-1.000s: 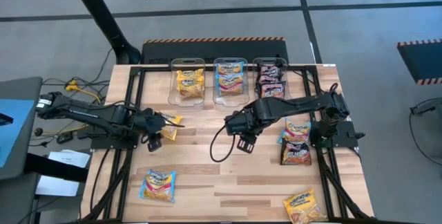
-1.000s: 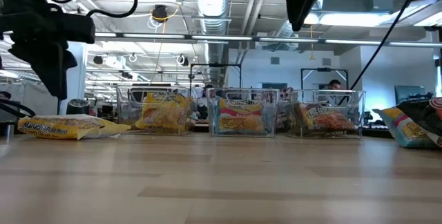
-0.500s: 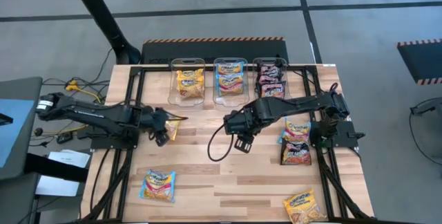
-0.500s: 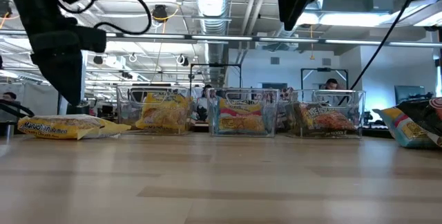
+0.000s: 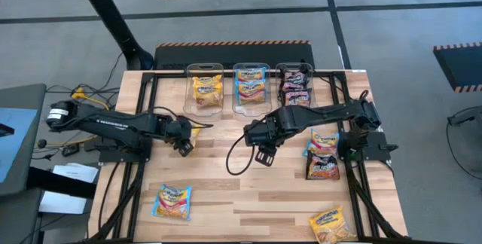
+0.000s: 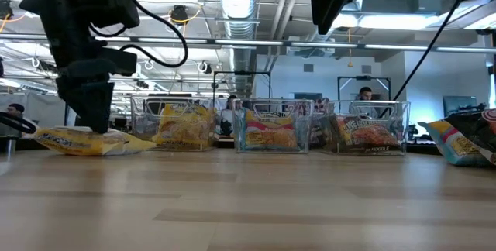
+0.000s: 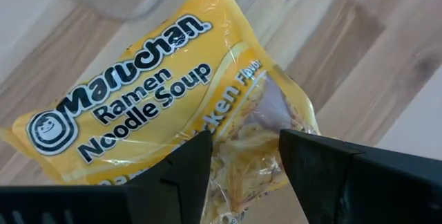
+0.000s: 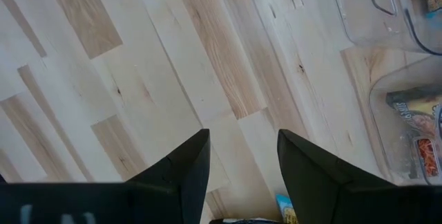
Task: Sort Maruchan noodles
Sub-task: Put the yellow noodle pack into the left transparent bin
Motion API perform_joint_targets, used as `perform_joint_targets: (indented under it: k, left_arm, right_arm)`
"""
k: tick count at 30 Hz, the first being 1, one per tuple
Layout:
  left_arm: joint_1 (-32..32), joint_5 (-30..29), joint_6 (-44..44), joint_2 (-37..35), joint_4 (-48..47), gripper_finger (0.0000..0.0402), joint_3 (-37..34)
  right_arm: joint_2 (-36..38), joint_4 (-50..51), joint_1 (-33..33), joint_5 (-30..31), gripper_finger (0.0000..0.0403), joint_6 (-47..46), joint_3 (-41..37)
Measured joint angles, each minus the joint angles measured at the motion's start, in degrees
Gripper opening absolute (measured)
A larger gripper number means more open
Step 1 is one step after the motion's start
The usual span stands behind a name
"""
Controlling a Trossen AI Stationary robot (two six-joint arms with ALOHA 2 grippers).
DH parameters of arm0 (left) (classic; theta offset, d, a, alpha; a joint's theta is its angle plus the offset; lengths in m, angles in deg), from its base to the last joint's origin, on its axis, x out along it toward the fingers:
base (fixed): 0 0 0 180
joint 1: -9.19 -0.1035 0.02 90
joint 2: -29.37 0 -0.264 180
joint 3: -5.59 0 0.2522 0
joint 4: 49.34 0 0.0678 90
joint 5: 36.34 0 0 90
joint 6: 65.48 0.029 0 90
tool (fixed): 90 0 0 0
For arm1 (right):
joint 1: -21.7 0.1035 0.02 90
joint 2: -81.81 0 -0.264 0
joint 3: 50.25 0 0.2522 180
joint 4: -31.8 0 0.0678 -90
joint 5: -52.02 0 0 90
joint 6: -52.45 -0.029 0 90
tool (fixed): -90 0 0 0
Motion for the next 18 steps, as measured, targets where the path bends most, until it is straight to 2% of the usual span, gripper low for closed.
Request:
perform_joint_targets:
  k: [6,9,12,18]
  left_arm:
    - [1.0,0.4,-0.9,1.9,0.2,0.0163,0.0]
    - [1.4,0.1,-0.9,2.5,0.2,0.0146,0.0]
    - [1.4,-0.1,-0.8,2.8,0.3,0.0112,0.0]
    - [1.4,0.3,0.4,2.9,1.4,0.0016,-0.1]
  right_arm:
    - [0.0,0.0,0.0,-0.1,0.0193,0.1,0.0]
    - [0.0,0.0,0.0,0.0,0.0193,0.1,0.0]
    - [0.0,-0.3,0.0,-0.1,0.0193,0.1,0.0]
    - [0.0,-0.7,0.0,0.0,0.0193,0.0,0.0]
